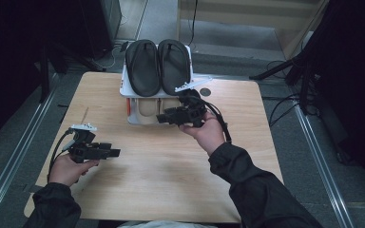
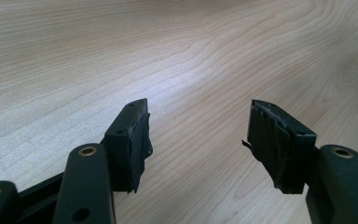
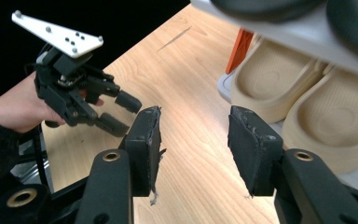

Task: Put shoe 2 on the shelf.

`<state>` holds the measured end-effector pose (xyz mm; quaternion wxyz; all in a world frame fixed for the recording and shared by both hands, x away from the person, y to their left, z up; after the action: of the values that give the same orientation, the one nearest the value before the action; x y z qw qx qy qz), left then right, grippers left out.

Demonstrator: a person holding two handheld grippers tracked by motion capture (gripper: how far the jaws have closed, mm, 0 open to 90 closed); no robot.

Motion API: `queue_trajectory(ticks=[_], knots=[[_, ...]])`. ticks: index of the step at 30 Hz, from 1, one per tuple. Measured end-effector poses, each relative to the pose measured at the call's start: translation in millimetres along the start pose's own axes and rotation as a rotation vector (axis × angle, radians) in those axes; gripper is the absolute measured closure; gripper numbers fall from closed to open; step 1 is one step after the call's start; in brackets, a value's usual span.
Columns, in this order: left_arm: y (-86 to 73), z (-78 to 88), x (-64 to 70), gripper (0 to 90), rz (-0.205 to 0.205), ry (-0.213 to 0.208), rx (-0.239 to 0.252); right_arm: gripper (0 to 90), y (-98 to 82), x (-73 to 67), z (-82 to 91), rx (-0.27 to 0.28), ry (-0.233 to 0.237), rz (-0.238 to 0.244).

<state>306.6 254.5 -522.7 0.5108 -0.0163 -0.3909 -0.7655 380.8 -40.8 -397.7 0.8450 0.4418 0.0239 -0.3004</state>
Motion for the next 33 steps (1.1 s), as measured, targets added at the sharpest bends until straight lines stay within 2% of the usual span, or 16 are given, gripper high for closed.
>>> queue_trajectory(ticks=[6,17,24,28,33], knots=[[0.1,-0.5,0.6,39.3,-0.005,-0.004,-0.002,52.9,-20.8,9.1,-5.0,0.005,0.019,-0.027],[-0.2,-1.8,1.5,39.1,-0.011,-0.001,-0.008,51.7,-53.4,25.7,-8.6,0.025,0.043,-0.01],[-0.8,-3.1,2.2,39.0,-0.011,-0.004,-0.015,51.6,-72.9,35.4,-7.5,0.019,0.037,-0.021],[-1.4,-4.1,3.1,39.0,-0.011,-0.003,-0.019,51.8,-78.5,37.2,-4.3,0.032,0.036,-0.04],[-1.5,-4.6,3.1,38.8,-0.014,-0.002,-0.02,52.0,-87.8,39.7,0.0,0.042,0.026,-0.037]])
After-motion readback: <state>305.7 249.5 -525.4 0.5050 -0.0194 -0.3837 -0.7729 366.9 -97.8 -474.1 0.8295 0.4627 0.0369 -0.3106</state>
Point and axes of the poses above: each handheld gripper's, and its own axes: z roughly backward along the jaws, y roughly out of its top, x roughly to its right, the point moved 3 cm from there along -z, roughly forward along the jaws, and after that the axes turned 2 degrees about z, right-handed, at the moved point
